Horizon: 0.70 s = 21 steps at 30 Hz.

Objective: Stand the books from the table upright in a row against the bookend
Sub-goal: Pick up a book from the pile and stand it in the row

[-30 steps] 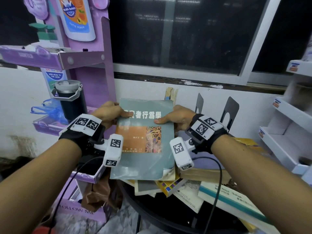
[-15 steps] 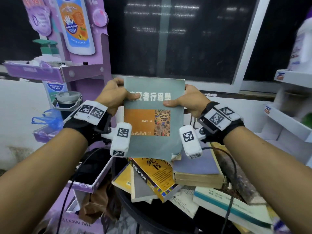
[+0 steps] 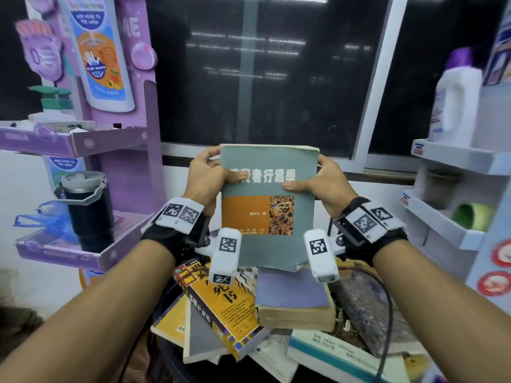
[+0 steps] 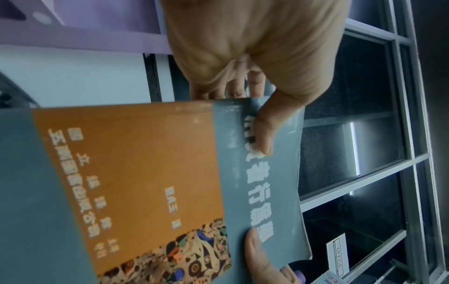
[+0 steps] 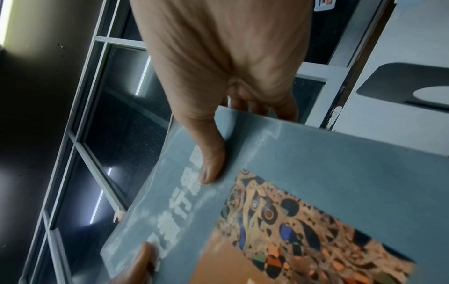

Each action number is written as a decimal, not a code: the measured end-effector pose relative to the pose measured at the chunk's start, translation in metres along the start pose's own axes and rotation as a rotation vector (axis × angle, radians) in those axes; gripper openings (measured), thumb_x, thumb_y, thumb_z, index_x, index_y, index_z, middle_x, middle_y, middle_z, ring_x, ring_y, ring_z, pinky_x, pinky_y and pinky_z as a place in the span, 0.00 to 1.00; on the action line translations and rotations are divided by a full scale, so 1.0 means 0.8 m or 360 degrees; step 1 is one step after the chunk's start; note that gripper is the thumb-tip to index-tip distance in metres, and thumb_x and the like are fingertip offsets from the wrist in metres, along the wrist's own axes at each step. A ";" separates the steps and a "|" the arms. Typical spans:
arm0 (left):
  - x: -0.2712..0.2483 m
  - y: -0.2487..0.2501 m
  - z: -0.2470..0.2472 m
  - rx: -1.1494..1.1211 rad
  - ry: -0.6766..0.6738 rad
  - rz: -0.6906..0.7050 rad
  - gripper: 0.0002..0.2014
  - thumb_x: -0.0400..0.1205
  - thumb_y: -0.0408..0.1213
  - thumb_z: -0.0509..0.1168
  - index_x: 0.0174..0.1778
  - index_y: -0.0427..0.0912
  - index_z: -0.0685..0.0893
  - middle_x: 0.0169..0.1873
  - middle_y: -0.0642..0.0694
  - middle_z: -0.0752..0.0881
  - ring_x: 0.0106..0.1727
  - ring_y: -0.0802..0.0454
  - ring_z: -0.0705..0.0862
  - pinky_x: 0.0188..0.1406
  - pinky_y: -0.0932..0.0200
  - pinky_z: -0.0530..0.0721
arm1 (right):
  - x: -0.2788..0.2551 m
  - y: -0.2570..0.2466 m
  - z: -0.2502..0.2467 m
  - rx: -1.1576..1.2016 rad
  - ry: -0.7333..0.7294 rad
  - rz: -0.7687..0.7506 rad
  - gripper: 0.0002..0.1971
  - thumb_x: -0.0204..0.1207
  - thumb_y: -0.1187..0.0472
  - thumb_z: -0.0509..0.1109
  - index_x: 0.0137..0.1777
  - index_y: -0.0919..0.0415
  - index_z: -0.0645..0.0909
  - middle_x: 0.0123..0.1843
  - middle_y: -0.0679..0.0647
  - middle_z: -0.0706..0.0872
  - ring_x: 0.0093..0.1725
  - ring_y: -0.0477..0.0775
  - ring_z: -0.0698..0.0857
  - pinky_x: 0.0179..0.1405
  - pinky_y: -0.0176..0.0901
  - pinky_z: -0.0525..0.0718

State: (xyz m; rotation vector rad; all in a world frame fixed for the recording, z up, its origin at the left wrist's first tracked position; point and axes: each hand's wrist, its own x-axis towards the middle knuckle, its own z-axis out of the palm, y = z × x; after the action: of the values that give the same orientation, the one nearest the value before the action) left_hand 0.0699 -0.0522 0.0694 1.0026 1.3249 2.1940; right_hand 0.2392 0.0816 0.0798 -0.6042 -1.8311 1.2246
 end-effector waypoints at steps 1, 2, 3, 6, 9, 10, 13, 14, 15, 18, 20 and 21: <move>-0.003 -0.003 0.007 -0.0027 -0.0022 -0.0009 0.28 0.65 0.13 0.74 0.57 0.39 0.80 0.46 0.42 0.90 0.43 0.48 0.90 0.33 0.58 0.87 | -0.001 0.003 -0.007 -0.0001 -0.0005 -0.0003 0.33 0.57 0.72 0.86 0.63 0.63 0.77 0.56 0.58 0.90 0.54 0.58 0.90 0.52 0.62 0.89; -0.005 -0.007 0.013 -0.0050 -0.0050 -0.0022 0.27 0.65 0.13 0.73 0.56 0.39 0.81 0.47 0.42 0.90 0.42 0.48 0.90 0.32 0.58 0.87 | -0.001 0.006 -0.013 -0.0012 -0.0010 -0.0006 0.33 0.58 0.72 0.85 0.63 0.62 0.78 0.56 0.57 0.90 0.55 0.58 0.90 0.53 0.61 0.89; -0.008 -0.010 0.019 -0.0074 -0.0085 -0.0036 0.25 0.65 0.13 0.72 0.55 0.39 0.82 0.48 0.41 0.90 0.42 0.48 0.90 0.32 0.59 0.87 | -0.002 0.009 -0.019 -0.0028 -0.0015 -0.0011 0.32 0.59 0.72 0.85 0.63 0.62 0.78 0.57 0.57 0.90 0.55 0.58 0.89 0.54 0.60 0.89; -0.013 -0.020 0.031 -0.0105 -0.0154 -0.0084 0.22 0.66 0.12 0.71 0.50 0.39 0.84 0.45 0.42 0.90 0.36 0.51 0.90 0.29 0.60 0.86 | -0.002 0.022 -0.031 -0.0050 -0.0015 -0.0001 0.29 0.59 0.72 0.85 0.61 0.61 0.80 0.56 0.57 0.90 0.56 0.59 0.89 0.55 0.60 0.89; -0.013 -0.031 0.032 -0.0043 -0.0159 -0.0103 0.21 0.65 0.14 0.73 0.50 0.39 0.85 0.45 0.42 0.91 0.40 0.48 0.90 0.31 0.59 0.86 | -0.001 0.034 -0.035 -0.0058 -0.0026 0.0004 0.30 0.60 0.72 0.84 0.62 0.61 0.79 0.56 0.57 0.90 0.56 0.59 0.89 0.55 0.60 0.89; -0.013 -0.033 0.031 -0.0028 -0.0164 -0.0111 0.22 0.65 0.15 0.73 0.51 0.39 0.85 0.46 0.42 0.91 0.42 0.47 0.90 0.32 0.58 0.86 | 0.000 0.036 -0.035 -0.0070 -0.0034 -0.0004 0.29 0.61 0.71 0.84 0.62 0.61 0.79 0.57 0.57 0.90 0.56 0.58 0.89 0.55 0.60 0.89; -0.010 -0.035 0.025 -0.0009 -0.0216 -0.0154 0.21 0.66 0.15 0.72 0.51 0.37 0.84 0.46 0.40 0.91 0.43 0.45 0.90 0.33 0.57 0.87 | 0.004 0.039 -0.033 -0.0135 -0.0067 -0.0030 0.30 0.61 0.67 0.85 0.63 0.58 0.79 0.58 0.55 0.89 0.57 0.57 0.89 0.57 0.61 0.88; -0.009 -0.035 0.023 0.0015 -0.0247 -0.0158 0.21 0.66 0.15 0.71 0.53 0.36 0.84 0.46 0.40 0.91 0.44 0.44 0.90 0.34 0.56 0.87 | 0.005 0.040 -0.031 -0.0151 -0.0068 -0.0037 0.31 0.61 0.67 0.85 0.64 0.58 0.78 0.58 0.54 0.89 0.58 0.56 0.88 0.58 0.61 0.87; -0.009 -0.035 0.021 0.0049 -0.0275 -0.0152 0.22 0.67 0.15 0.71 0.55 0.35 0.83 0.48 0.40 0.91 0.46 0.44 0.90 0.36 0.56 0.87 | 0.006 0.041 -0.030 -0.0154 -0.0061 -0.0042 0.32 0.61 0.66 0.85 0.65 0.57 0.77 0.59 0.54 0.88 0.58 0.56 0.88 0.59 0.61 0.87; -0.009 -0.037 0.017 0.0094 -0.0333 -0.0127 0.24 0.68 0.17 0.71 0.60 0.34 0.81 0.51 0.39 0.90 0.49 0.43 0.89 0.37 0.56 0.87 | 0.006 0.045 -0.027 -0.0155 -0.0014 -0.0046 0.35 0.61 0.65 0.86 0.67 0.56 0.74 0.61 0.53 0.86 0.60 0.55 0.86 0.61 0.60 0.86; -0.009 -0.039 0.016 0.0082 -0.0365 -0.0129 0.23 0.70 0.19 0.71 0.60 0.37 0.80 0.53 0.40 0.90 0.50 0.43 0.89 0.39 0.54 0.88 | 0.006 0.048 -0.026 -0.0213 0.0032 -0.0070 0.37 0.61 0.62 0.86 0.68 0.55 0.72 0.63 0.52 0.84 0.63 0.53 0.84 0.63 0.59 0.85; -0.011 -0.039 0.016 0.0080 -0.0383 -0.0131 0.22 0.71 0.20 0.71 0.60 0.38 0.79 0.53 0.40 0.90 0.51 0.43 0.89 0.40 0.52 0.88 | 0.006 0.049 -0.025 -0.0272 0.0072 -0.0091 0.38 0.60 0.60 0.87 0.69 0.54 0.71 0.65 0.51 0.83 0.64 0.53 0.83 0.64 0.58 0.84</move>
State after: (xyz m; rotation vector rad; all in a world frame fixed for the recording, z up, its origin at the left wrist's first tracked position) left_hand 0.0842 -0.0347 0.0425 1.1676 1.2909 1.9196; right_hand 0.2516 0.1115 0.0493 -0.6637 -1.9144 1.0156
